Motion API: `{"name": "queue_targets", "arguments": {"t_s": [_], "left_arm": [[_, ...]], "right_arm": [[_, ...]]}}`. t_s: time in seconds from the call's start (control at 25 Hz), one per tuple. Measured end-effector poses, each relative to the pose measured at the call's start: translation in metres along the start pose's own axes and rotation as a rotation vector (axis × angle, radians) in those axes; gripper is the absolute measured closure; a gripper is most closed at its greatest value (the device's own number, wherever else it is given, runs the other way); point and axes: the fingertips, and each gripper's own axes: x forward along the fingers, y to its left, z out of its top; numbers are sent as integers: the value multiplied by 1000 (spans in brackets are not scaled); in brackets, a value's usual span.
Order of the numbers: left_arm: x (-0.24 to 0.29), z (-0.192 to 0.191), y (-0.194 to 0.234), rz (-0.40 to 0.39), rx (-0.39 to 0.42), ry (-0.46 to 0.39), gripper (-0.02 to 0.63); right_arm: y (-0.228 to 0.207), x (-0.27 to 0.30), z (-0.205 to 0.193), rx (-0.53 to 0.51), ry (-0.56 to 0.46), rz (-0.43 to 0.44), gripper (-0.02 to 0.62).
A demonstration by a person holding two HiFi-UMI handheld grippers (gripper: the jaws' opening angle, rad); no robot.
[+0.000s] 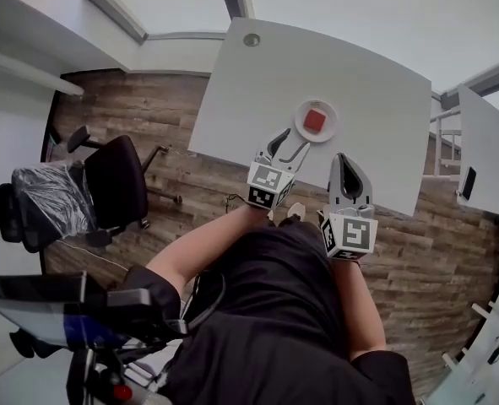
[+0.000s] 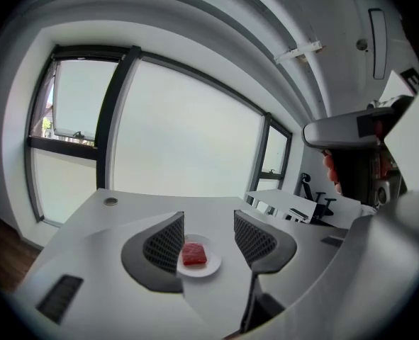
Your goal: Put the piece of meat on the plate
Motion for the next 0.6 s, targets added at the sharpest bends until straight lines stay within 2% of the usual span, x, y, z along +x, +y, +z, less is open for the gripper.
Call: {"name": "queue_targets", "arguments": {"t_s": [0.32,0.6], "left_arm": [[-39,17,2,47,-30,-79,388],[-54,36,-3,60,-1,-128,416]], "right_arm": [[19,-1,7,-10,-36,22,589],[20,0,10,-1,-43,23,589]]}}
